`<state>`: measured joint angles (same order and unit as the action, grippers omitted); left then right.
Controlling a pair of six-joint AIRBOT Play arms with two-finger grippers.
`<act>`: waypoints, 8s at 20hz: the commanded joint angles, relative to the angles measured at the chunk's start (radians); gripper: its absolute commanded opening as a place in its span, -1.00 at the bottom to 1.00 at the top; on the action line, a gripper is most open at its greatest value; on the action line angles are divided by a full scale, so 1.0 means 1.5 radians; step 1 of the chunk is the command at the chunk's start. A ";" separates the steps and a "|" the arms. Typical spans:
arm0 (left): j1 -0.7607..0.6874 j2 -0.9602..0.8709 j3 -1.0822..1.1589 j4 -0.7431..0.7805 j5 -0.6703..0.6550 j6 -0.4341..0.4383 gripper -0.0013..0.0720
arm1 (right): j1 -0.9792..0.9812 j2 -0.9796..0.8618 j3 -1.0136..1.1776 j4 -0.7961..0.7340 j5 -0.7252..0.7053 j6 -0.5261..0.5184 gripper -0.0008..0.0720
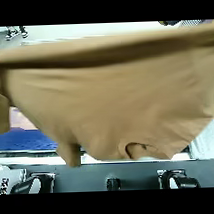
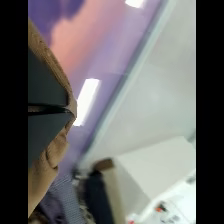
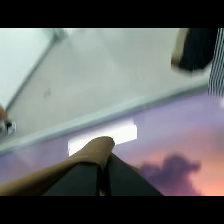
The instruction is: Fold the clothes and pants, and hang the long-sleeved shirts on hangers.
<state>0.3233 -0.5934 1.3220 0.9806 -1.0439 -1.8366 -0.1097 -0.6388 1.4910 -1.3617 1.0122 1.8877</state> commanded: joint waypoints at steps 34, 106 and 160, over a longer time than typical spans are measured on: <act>-0.165 -0.617 -0.141 -0.136 0.046 0.128 -0.72 | -0.012 -0.396 -0.402 0.280 0.188 -0.168 0.55; -0.029 -0.563 -0.220 -0.170 0.103 0.303 -0.92 | 0.329 -0.213 -0.658 0.402 -0.269 0.010 -0.90; -0.021 -0.651 0.138 0.028 -0.100 0.237 0.17 | -0.073 -0.656 0.110 0.146 0.259 -0.240 0.22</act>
<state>0.2268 -1.6302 1.5288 1.0195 -1.0153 -1.5394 -0.0952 -1.7111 1.6882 -1.1400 1.2453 1.7164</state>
